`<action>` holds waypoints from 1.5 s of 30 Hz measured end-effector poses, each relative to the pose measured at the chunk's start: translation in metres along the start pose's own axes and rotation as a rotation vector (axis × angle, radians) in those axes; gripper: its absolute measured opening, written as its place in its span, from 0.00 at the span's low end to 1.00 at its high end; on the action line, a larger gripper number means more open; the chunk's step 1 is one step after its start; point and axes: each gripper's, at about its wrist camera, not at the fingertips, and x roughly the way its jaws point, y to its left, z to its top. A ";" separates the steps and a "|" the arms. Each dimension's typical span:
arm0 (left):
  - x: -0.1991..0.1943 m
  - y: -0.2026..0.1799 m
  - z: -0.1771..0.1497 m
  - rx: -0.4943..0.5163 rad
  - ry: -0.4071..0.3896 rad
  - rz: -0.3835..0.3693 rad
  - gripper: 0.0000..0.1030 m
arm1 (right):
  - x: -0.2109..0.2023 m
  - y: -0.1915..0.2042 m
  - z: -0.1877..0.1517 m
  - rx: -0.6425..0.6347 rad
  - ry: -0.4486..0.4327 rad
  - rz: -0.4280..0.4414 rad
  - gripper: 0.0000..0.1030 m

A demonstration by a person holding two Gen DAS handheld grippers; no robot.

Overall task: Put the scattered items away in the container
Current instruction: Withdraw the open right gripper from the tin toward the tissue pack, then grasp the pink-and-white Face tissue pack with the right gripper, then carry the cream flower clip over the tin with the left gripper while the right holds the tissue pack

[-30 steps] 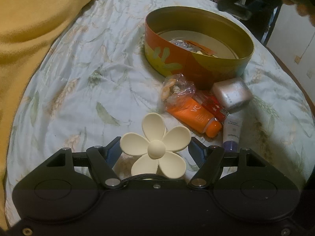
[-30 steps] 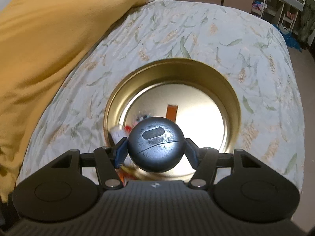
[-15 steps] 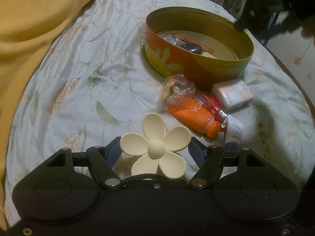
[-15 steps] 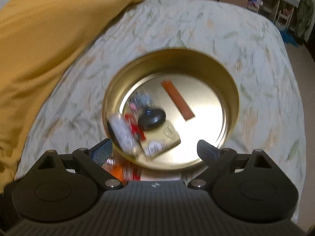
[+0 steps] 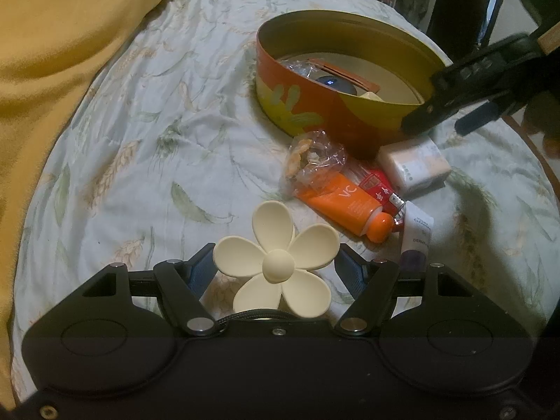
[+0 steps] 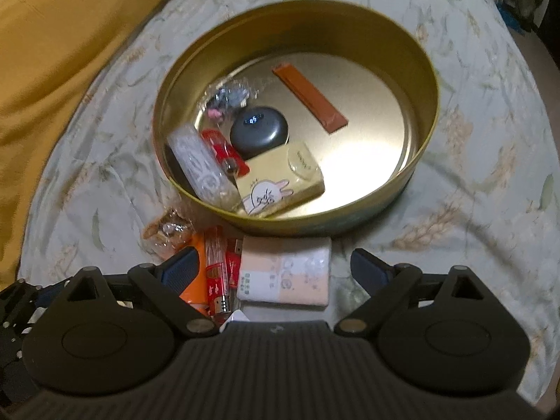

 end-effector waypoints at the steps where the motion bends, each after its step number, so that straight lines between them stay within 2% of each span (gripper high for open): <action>1: 0.000 0.000 0.000 -0.001 0.001 0.000 0.68 | 0.004 0.001 -0.001 0.004 0.007 -0.003 0.95; 13: 0.001 -0.001 0.003 0.007 0.000 -0.009 0.68 | 0.037 0.003 -0.006 0.034 0.044 -0.056 0.93; 16: 0.002 -0.003 0.003 0.010 0.005 -0.007 0.68 | 0.047 0.001 -0.007 0.045 0.064 -0.062 0.85; 18: 0.002 -0.005 0.004 0.005 0.008 -0.008 0.68 | 0.053 0.000 -0.008 0.051 0.076 -0.069 0.71; 20: 0.002 -0.007 0.005 0.002 0.010 -0.010 0.68 | 0.053 -0.001 -0.010 0.047 0.068 -0.065 0.70; 32: -0.007 -0.022 0.006 0.038 0.013 0.001 0.68 | 0.000 -0.015 -0.039 0.042 0.012 0.013 0.69; 45: -0.025 -0.039 0.018 0.092 -0.011 0.020 0.68 | -0.046 -0.047 -0.084 0.052 -0.040 0.005 0.69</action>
